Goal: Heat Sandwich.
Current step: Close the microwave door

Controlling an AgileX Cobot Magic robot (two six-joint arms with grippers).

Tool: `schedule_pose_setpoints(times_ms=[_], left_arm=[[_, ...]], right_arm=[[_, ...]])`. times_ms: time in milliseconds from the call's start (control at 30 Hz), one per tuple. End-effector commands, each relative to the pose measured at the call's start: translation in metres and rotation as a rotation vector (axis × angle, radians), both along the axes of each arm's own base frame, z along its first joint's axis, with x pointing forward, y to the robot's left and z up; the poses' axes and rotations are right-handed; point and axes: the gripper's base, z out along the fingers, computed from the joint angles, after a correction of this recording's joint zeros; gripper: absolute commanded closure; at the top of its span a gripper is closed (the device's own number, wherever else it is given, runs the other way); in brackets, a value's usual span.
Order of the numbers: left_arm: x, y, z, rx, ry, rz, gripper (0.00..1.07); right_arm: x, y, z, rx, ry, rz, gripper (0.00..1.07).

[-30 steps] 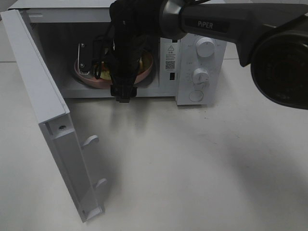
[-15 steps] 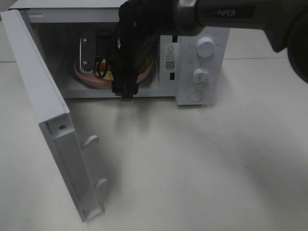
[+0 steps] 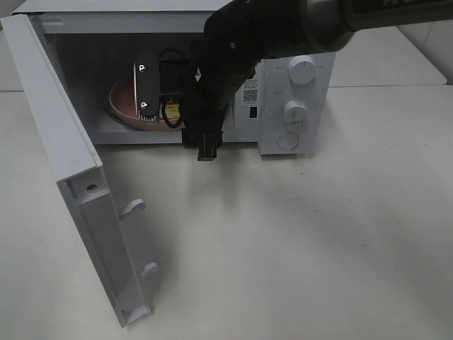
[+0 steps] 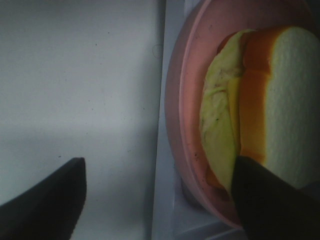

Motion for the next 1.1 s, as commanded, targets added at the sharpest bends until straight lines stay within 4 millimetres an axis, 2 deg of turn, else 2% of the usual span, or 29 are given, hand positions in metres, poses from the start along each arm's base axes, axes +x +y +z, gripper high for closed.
schedule_pose_setpoints(times_ms=[33, 467, 700, 1100], left_arm=[[-0.003, 0.000, 0.000, 0.002, -0.039, 0.003, 0.03], [-0.003, 0.000, 0.000, 0.002, -0.039, 0.003, 0.03], [-0.003, 0.000, 0.000, 0.002, -0.039, 0.003, 0.03], [-0.003, 0.000, 0.000, 0.002, -0.039, 0.003, 0.03]], right_arm=[[-0.009, -0.008, 0.011, 0.014, -0.013, 0.001, 0.31], [-0.050, -0.042, 0.032, 0.023, 0.010, -0.028, 0.31], [-0.081, -0.068, 0.044, 0.044, 0.027, -0.067, 0.31], [-0.127, -0.106, 0.050, 0.115, 0.087, -0.204, 0.31]])
